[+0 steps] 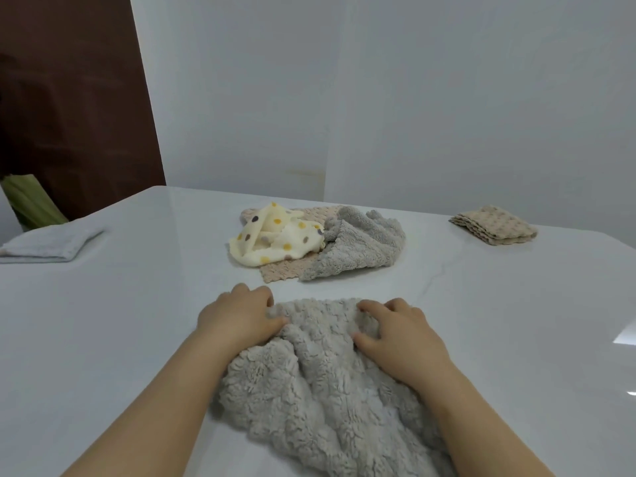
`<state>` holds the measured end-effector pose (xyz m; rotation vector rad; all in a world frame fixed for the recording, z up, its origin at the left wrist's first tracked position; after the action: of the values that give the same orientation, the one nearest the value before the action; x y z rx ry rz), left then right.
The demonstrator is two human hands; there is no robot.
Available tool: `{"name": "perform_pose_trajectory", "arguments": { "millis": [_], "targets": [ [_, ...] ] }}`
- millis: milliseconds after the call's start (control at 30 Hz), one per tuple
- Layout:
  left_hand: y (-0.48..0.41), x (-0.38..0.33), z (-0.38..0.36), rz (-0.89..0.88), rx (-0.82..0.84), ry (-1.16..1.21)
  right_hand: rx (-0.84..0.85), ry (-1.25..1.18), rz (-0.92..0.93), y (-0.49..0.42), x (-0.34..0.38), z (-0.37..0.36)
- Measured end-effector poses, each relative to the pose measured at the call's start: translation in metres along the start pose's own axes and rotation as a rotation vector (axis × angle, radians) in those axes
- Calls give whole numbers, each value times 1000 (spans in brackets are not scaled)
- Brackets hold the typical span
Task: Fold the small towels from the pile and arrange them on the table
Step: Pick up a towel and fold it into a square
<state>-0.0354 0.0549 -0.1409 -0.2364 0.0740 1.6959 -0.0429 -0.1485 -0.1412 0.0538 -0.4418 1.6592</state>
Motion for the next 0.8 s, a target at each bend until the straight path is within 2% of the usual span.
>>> {"name": "perform_pose_trajectory", "arguments": {
  "millis": [100,167,233,333,400,467,567,633,700,800],
  "targets": [
    [2,-11,-2,-59,14,169,6,-96,13,-1,1,-4],
    [4,-15,7,-73,-81,318,-59,-163,60,-3,3,2],
    [3,-14,20,-73,-263,463,-217,-216,83,-4,1,17],
    [2,-16,33,-140,-550,585,-572,-317,73,-4,-7,49],
    [0,-18,30,-138,-624,616,-686,-337,40,-5,-13,56],
    [-1,-19,22,-101,-603,543,-545,-254,5,-12,-18,41],
    [-4,-12,12,-4,-408,435,-165,-11,-89,-12,-28,21],
    [-6,-6,7,23,-226,408,-95,82,-94,-8,-28,29],
    [-5,-6,3,-1,-89,340,-35,65,-94,-3,-25,33],
    [-3,-12,-8,-12,-80,235,103,78,-109,0,-22,19]
  ]
}}
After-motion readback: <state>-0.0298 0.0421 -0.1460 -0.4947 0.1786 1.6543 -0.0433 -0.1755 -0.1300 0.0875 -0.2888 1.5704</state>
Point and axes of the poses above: each hand's wrist, its own y-axis away from the middle knuckle, its own z-axis out of the back of the hand, x = y × z, the point moved 5 cm from there along -y, towards the middle knuckle, and after that the axes turned 14 degrees about -x, right-handed, at the moved point
